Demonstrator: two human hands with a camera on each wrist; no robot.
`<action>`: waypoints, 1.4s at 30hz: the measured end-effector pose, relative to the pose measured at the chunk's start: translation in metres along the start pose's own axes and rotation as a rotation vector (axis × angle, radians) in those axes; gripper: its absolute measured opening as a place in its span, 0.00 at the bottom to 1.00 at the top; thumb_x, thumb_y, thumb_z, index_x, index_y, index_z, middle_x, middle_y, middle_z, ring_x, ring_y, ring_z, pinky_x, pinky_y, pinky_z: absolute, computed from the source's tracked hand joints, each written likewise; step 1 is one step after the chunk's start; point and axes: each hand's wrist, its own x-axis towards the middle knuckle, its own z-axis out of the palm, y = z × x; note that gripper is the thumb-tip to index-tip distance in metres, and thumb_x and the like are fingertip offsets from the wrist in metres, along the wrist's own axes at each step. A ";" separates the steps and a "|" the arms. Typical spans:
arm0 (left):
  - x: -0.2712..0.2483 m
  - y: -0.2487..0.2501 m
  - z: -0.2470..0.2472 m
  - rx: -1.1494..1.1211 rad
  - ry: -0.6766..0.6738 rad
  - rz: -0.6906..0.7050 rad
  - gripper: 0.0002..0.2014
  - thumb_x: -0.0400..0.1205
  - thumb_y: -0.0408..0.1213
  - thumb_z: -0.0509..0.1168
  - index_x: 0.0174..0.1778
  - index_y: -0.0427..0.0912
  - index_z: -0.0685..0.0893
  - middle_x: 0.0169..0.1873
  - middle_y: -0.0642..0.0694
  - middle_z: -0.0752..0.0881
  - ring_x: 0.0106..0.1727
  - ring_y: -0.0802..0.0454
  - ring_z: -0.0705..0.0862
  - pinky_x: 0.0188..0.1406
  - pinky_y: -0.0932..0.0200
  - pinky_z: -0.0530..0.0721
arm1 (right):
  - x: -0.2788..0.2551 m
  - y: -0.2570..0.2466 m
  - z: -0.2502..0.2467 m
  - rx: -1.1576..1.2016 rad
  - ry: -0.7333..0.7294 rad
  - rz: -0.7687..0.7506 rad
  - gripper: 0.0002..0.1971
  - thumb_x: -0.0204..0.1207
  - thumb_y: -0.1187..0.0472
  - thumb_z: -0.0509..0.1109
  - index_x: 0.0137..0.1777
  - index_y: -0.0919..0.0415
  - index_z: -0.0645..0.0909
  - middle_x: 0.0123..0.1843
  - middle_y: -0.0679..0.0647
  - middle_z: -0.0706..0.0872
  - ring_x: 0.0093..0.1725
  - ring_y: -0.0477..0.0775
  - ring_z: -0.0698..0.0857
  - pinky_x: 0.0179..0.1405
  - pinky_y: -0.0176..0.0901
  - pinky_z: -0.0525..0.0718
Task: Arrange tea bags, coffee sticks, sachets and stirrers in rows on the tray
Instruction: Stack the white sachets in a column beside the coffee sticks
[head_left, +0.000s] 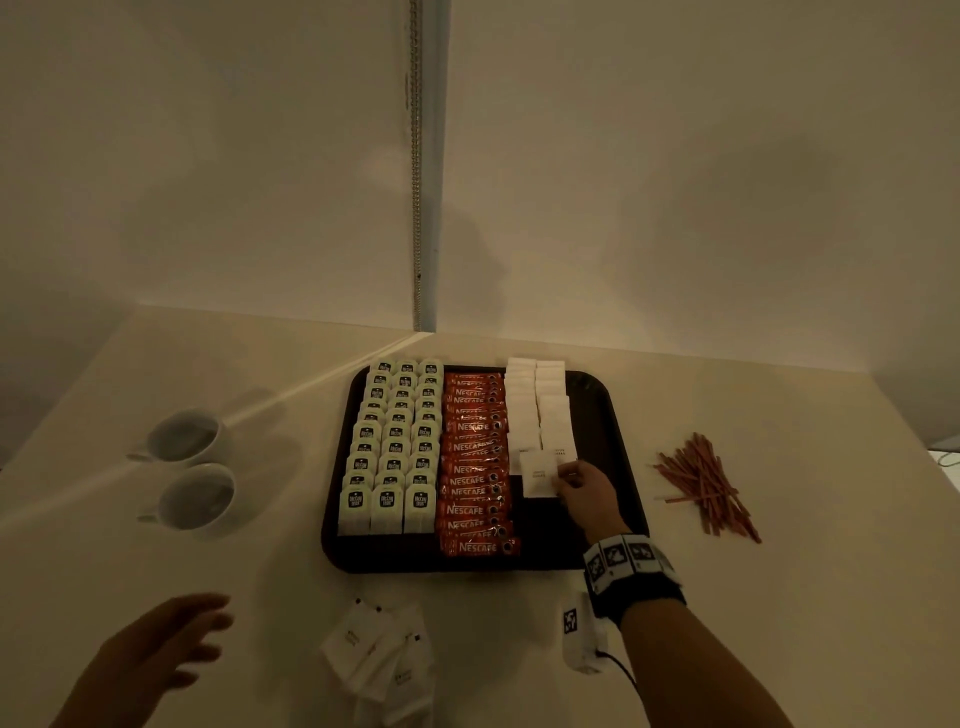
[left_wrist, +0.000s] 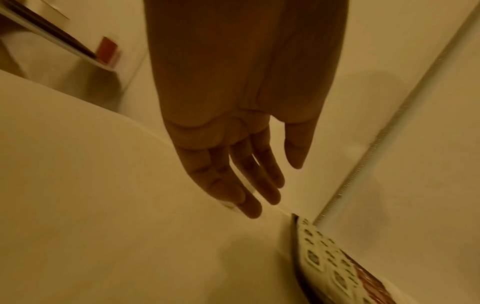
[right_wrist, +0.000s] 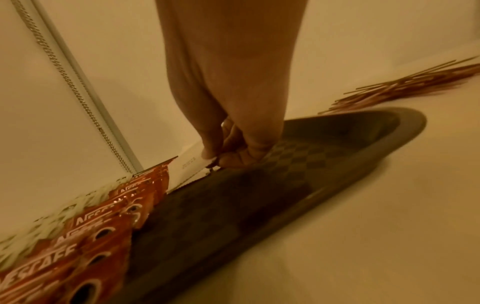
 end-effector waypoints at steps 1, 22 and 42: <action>0.001 -0.012 -0.007 -0.013 0.008 -0.055 0.09 0.84 0.29 0.60 0.50 0.41 0.86 0.46 0.39 0.90 0.44 0.35 0.85 0.43 0.51 0.78 | 0.000 -0.001 0.003 0.013 0.004 0.010 0.09 0.77 0.64 0.69 0.57 0.61 0.80 0.60 0.57 0.83 0.60 0.56 0.81 0.64 0.52 0.81; -0.029 -0.075 -0.057 -0.169 0.118 -0.344 0.11 0.88 0.34 0.53 0.58 0.39 0.80 0.51 0.38 0.83 0.47 0.37 0.81 0.43 0.52 0.74 | -0.069 -0.062 0.036 -0.024 -0.239 -0.435 0.06 0.76 0.56 0.71 0.49 0.54 0.77 0.48 0.47 0.83 0.48 0.44 0.82 0.51 0.42 0.82; -0.090 -0.126 -0.057 -0.276 0.184 -0.160 0.10 0.86 0.33 0.57 0.51 0.46 0.84 0.48 0.39 0.87 0.47 0.41 0.85 0.28 0.70 0.85 | -0.165 -0.080 0.132 -1.349 -0.981 -1.107 0.30 0.66 0.56 0.79 0.66 0.45 0.70 0.67 0.57 0.68 0.64 0.61 0.68 0.58 0.59 0.78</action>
